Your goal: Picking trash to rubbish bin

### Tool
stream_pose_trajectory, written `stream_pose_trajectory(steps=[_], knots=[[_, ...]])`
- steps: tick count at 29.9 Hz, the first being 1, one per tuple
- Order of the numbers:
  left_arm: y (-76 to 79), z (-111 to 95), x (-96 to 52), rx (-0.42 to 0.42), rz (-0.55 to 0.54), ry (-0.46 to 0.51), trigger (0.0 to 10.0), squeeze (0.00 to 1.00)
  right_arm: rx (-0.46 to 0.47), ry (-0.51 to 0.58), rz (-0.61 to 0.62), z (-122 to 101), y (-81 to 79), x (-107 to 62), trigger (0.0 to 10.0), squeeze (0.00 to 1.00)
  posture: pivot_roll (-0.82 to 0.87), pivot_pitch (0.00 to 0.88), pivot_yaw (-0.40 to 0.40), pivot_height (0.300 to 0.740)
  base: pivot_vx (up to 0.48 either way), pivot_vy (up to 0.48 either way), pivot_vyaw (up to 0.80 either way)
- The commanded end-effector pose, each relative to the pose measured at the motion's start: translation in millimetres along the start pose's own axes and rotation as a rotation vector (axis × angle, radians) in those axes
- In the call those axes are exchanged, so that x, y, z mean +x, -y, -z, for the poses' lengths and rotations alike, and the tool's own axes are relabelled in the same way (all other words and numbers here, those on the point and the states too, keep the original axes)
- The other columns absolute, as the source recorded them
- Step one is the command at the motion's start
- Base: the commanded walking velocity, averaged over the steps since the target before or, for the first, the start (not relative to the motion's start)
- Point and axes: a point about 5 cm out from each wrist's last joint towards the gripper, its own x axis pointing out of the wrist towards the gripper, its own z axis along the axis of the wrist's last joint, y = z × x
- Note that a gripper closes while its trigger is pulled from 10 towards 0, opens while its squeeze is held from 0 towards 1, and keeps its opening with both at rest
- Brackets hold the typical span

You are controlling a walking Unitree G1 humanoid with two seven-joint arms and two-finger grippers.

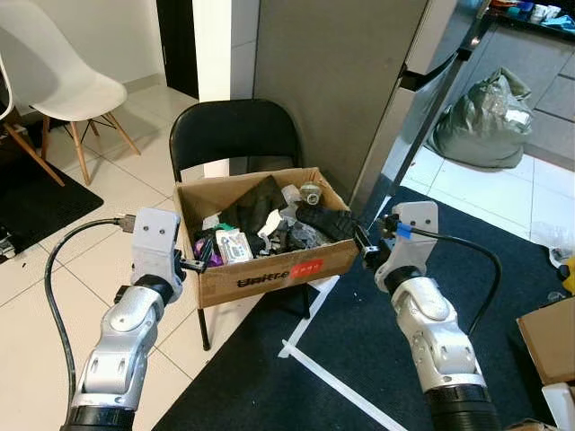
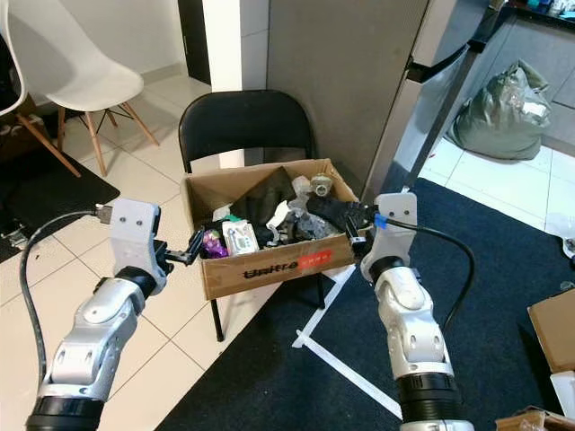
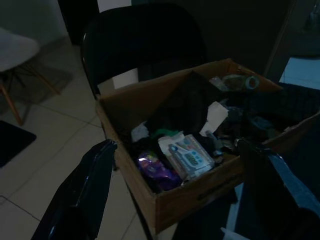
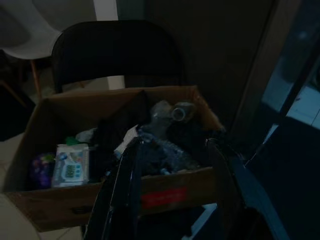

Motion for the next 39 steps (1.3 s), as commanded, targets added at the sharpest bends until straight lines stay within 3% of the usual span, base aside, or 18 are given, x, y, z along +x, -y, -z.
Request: stream_pose_trajectory(steps=[1, 8, 11, 18, 22, 25, 34, 39], knots=[[-7.3, 0.3, 1.8, 0.024, -0.014, -0.016, 10.0, 0.00, 0.011, -0.022, 0.008, 7.3, -2.3, -2.6, 10.0, 0.00, -0.01, 0.075, -0.065, 0.740, 0.000, 0.000, 0.00], [-21.5, 8.2, -5.6, 0.039, -0.060, -0.056, 10.0, 0.00, 0.050, -0.075, 0.020, 30.6, -12.6, -15.4, 10.0, 0.00, 0.00, 0.076, -0.087, 0.740, 0.000, 0.000, 0.00], [-15.5, 24.2, -15.5, 0.008, -0.098, -0.084, 10.0, 0.00, 0.035, -0.132, 0.014, 50.3, -11.4, -26.9, 10.0, 0.00, -0.01, 0.071, -0.122, 0.740, 0.000, 0.000, 0.00], [-5.2, 38.1, -24.5, -0.015, -0.095, -0.111, 10.0, 0.00, 0.044, -0.165, 0.080, 63.9, 0.0, -40.4, 10.0, 0.00, -0.01, 0.063, -0.118, 0.740, 0.000, 0.000, 0.00], [-4.8, 43.2, -26.5, 0.006, -0.078, -0.121, 10.0, 0.00, 0.048, -0.181, 0.097, 69.9, 0.8, -44.3, 10.0, 0.00, -0.02, 0.060, -0.099, 0.740, 0.000, 0.000, 0.00], [-6.2, 50.1, -27.3, 0.019, -0.098, -0.132, 10.0, 0.00, -0.005, -0.245, 0.046, 83.6, -0.2, -52.7, 10.0, 0.00, -0.03, 0.046, -0.123, 0.740, 0.000, 0.000, 0.00], [1.5, 52.6, -28.2, -0.003, -0.145, -0.121, 10.0, 0.00, -0.041, -0.265, 0.011, 83.7, 8.2, -59.3, 10.0, 0.00, -0.05, 0.048, -0.194, 0.740, 0.000, 0.000, 0.00], [3.9, 54.0, -29.1, -0.010, -0.157, -0.117, 10.0, 0.00, -0.052, -0.265, 0.003, 82.7, 11.2, -59.2, 10.0, 0.00, -0.05, 0.045, -0.189, 0.740, 0.000, 0.000, 0.00]])
